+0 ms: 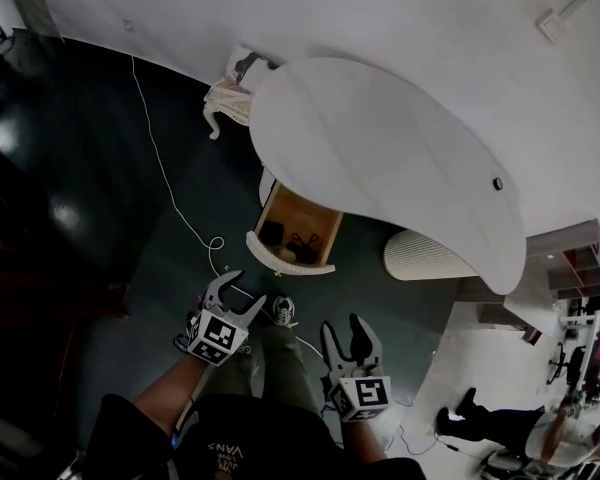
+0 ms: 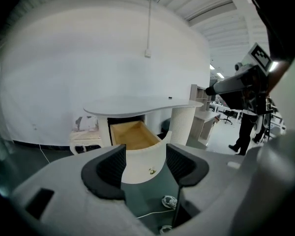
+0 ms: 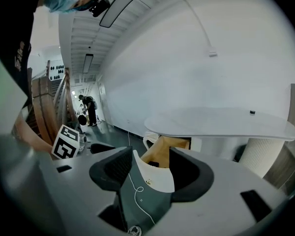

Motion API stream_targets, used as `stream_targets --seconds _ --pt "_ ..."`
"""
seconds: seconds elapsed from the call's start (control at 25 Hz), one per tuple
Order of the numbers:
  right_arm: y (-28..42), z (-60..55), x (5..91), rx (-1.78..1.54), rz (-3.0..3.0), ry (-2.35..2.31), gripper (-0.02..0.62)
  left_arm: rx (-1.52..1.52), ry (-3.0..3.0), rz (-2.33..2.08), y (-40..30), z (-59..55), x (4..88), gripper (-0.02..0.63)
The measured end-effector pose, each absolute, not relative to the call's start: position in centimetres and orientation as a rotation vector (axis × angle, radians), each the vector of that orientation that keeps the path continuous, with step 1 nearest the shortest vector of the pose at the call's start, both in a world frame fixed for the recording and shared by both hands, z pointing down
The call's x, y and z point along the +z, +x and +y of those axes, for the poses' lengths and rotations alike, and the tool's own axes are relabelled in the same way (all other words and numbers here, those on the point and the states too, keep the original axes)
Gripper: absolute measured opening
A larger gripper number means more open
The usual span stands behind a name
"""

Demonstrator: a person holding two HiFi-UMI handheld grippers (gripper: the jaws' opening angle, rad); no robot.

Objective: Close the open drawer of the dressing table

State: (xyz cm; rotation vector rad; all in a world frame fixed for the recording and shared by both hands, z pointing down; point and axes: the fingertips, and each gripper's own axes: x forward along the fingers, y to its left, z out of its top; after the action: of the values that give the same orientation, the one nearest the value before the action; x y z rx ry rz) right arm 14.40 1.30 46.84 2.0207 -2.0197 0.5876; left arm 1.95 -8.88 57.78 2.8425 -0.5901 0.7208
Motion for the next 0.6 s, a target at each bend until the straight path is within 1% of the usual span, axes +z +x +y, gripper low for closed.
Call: stream_targets --seconds 0.32,0.6 --pt "15.1 -1.4 48.6 0.571 -2.074 1.890 0.221 0.761 2.784 -0.629 4.5 -11.4 62.5 0.253" --pt "16.2 -3.5 51.0 0.616 -2.086 1.817 0.221 0.797 2.712 -0.692 4.8 -13.1 66.1 0.259"
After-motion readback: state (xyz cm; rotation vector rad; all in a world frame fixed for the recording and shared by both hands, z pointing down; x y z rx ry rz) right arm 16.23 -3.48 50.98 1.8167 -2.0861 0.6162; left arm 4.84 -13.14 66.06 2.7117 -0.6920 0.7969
